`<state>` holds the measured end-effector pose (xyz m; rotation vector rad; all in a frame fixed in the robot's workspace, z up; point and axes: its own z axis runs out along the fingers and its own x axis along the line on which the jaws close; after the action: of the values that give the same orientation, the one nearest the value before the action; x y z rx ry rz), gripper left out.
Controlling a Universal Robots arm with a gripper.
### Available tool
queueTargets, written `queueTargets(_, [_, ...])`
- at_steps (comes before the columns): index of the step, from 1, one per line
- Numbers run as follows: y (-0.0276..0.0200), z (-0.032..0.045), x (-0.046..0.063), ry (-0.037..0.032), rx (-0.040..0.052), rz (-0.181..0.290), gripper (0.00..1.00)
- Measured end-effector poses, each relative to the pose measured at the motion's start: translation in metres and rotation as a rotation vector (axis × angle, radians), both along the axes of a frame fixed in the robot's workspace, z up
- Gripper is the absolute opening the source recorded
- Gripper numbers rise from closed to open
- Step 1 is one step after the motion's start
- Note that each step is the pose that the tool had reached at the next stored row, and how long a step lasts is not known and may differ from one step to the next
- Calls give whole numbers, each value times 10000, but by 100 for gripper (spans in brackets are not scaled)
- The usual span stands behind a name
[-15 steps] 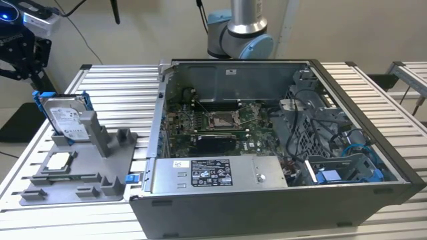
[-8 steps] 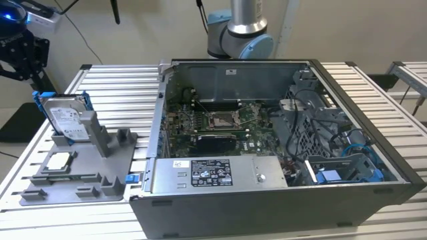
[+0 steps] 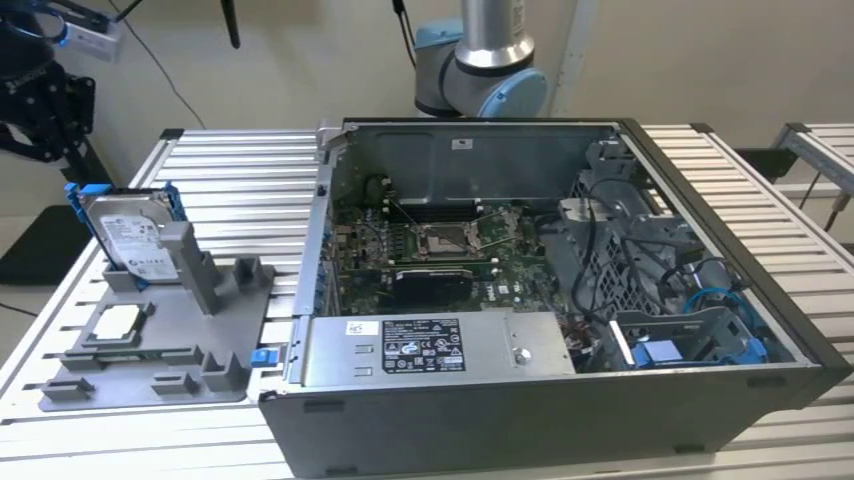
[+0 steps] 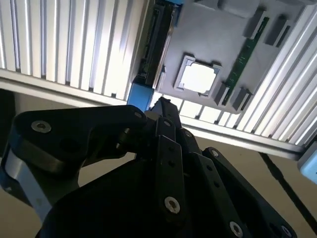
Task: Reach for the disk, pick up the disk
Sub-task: 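Pick up the disk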
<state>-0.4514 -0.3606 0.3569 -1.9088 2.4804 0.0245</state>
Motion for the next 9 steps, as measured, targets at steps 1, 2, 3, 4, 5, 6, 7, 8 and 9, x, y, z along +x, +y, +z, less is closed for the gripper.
queueTargets(1, [0, 0, 3, 0, 1, 125, 0])
queueTargets(2, [0, 0, 7, 1, 1, 258, 0])
queueTargets(3, [0, -1, 10, 0, 2, 380, 0])
queueTargets(4, [0, -1, 13, -1, 3, 501, 0])
queueTargets(5, [0, -1, 15, 0, 2, 611, 0])
queueTargets(6, [0, 0, 18, 1, 2, 738, 0])
queueTargets(7, [0, 0, 22, 2, 2, 842, 0])
queueTargets(8, [0, -1, 25, 0, 2, 954, 0])
queueTargets(9, [0, -1, 28, 1, 2, 1064, 0])
